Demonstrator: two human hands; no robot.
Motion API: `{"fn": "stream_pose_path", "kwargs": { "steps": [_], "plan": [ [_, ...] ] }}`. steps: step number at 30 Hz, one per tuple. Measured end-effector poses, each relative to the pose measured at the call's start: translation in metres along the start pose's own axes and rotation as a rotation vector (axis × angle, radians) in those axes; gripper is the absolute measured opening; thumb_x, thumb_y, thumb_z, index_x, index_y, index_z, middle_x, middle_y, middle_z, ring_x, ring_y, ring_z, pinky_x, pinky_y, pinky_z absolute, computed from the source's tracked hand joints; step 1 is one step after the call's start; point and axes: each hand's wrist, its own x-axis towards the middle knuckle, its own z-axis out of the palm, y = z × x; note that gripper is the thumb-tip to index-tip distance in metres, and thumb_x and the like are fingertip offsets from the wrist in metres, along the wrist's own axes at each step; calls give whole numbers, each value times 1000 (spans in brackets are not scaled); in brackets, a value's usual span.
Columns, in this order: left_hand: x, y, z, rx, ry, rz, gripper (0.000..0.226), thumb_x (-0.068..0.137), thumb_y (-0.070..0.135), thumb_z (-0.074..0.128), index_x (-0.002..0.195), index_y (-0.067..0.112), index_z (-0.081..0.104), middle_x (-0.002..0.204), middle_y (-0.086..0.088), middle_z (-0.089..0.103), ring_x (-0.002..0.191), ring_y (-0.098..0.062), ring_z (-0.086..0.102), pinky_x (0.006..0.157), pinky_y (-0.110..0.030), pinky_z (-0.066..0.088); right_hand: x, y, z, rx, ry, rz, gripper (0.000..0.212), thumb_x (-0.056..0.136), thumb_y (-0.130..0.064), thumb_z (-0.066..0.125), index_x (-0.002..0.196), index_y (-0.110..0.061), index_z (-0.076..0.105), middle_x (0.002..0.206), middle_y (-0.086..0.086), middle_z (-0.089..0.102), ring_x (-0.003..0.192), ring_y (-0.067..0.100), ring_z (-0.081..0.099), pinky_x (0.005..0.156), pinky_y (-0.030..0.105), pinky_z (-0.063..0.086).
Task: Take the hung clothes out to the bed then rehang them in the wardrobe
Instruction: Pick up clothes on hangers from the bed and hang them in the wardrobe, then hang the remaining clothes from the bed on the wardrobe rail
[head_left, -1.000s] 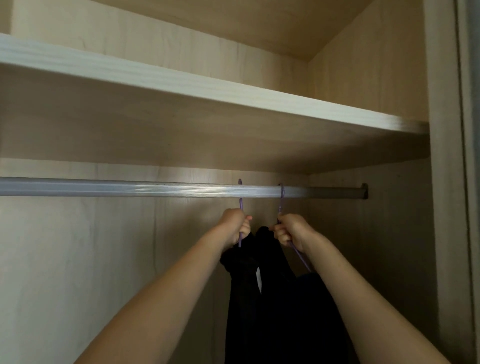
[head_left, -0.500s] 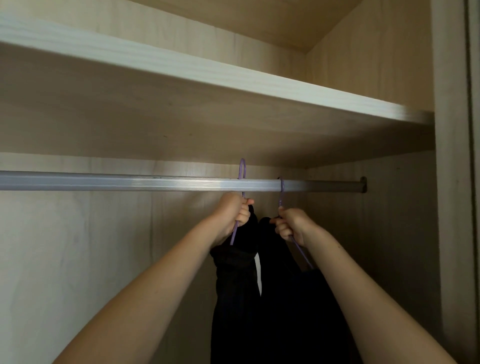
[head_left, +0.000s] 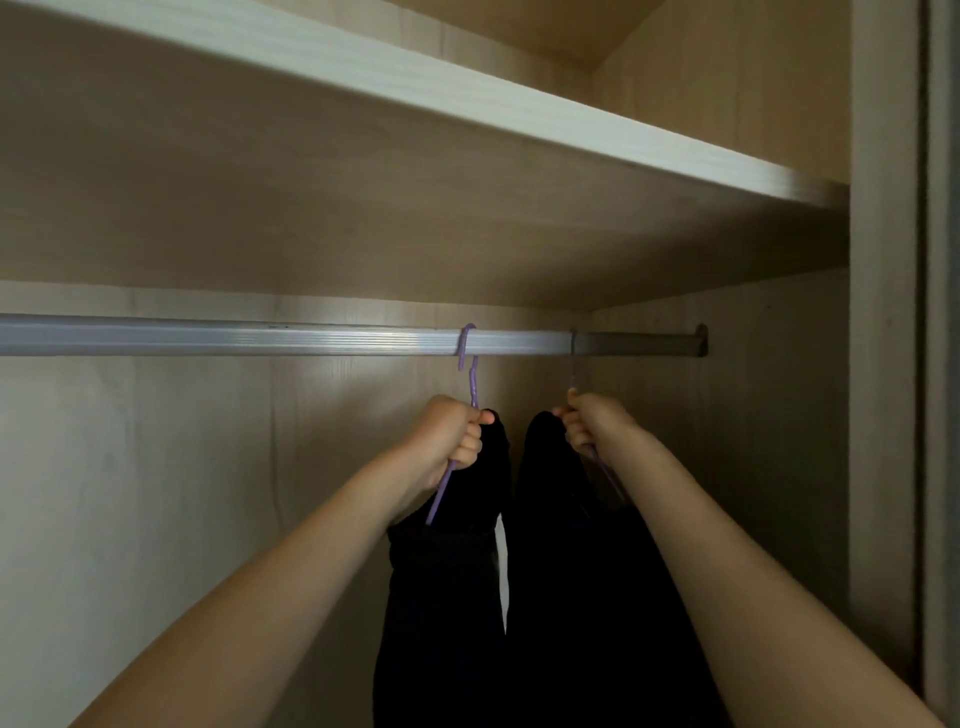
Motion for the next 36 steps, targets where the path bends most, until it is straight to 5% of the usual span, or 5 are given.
{"fn": "stream_pose_path", "kwargs": {
  "steps": [21,24,27,30,36],
  "plan": [
    [34,-9,62,54,-152,-48,28,98,2,31,76,8,47,31,11,24,23,1,18,24,-11,12,17,-7,-60,18,294,-84,26,100,-24,50,77,-13,55,58,2,48,19,2,27,24,12,17],
    [27,-8,61,135,-118,-50,26,97,4,39,74,7,49,39,5,33,24,-2,26,25,-11,19,6,-6,-53,-184,449,-188,22,95,-24,55,90,-4,62,71,10,67,51,13,62,39,17,44],
    [8,-7,59,401,-50,85,15,97,12,46,84,7,50,61,-4,46,46,-16,45,35,-16,37,-33,-5,-39,-525,584,-398,19,93,-26,52,96,-10,61,92,8,63,85,24,62,67,30,47],
    [-31,-6,44,629,60,406,22,93,12,49,71,12,52,65,-6,50,71,-21,50,65,-31,40,-106,11,-2,-424,462,-691,12,94,-21,49,88,-19,60,80,-3,60,85,18,61,81,32,49],
    [-181,-62,-11,529,335,609,25,86,26,49,104,18,64,92,5,66,92,-17,63,88,-36,50,-234,128,20,-205,-160,-803,18,95,-14,50,99,-12,68,95,6,69,93,18,67,82,32,55]
  ]
}}
